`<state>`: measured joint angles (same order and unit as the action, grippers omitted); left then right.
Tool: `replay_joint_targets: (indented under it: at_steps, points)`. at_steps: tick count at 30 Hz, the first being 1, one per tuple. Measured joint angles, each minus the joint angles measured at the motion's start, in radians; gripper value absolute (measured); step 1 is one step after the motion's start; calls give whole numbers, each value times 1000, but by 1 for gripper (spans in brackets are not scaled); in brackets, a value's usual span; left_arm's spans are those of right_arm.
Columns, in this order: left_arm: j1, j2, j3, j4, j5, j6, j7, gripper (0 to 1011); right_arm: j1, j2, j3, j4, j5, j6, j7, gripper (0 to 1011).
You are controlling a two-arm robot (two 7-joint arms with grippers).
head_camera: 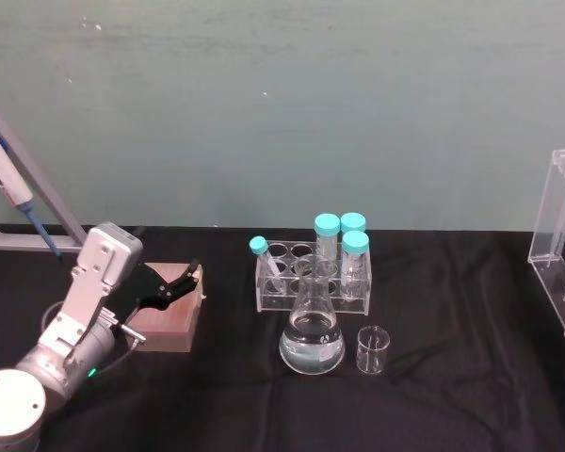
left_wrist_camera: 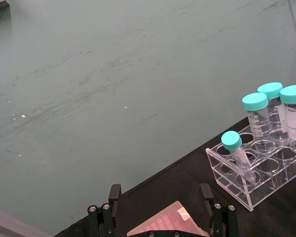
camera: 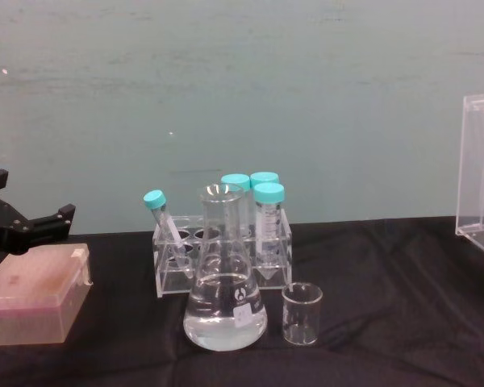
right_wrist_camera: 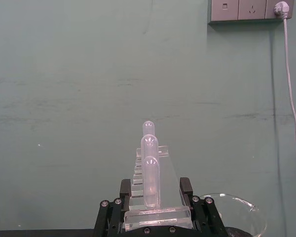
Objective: Place the experimental apparatus aside using one hand.
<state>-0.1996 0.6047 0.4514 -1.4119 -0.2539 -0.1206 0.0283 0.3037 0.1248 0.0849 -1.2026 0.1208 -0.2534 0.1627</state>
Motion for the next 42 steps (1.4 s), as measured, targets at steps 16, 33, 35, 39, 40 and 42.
replay_joint_targets:
  at_steps: [16,33,35,39,40,42]
  points:
    - [0,0,0,0,0,0,0,1000,5,5,2,15,19,-3,7,609]
    - [0,0,0,0,0,0,0,1000,-4,9,0,14,23,-12,11,609]
    - [0,0,0,0,0,0,0,1000,-5,9,0,12,23,-13,11,609]
    - [0,0,0,0,0,0,0,1000,-9,9,0,8,24,-14,11,609]
    - [0,0,0,0,0,0,0,1000,-9,10,0,7,25,-14,11,609]
    - [0,0,0,0,0,0,0,1000,-11,10,1,6,26,-14,11,609]
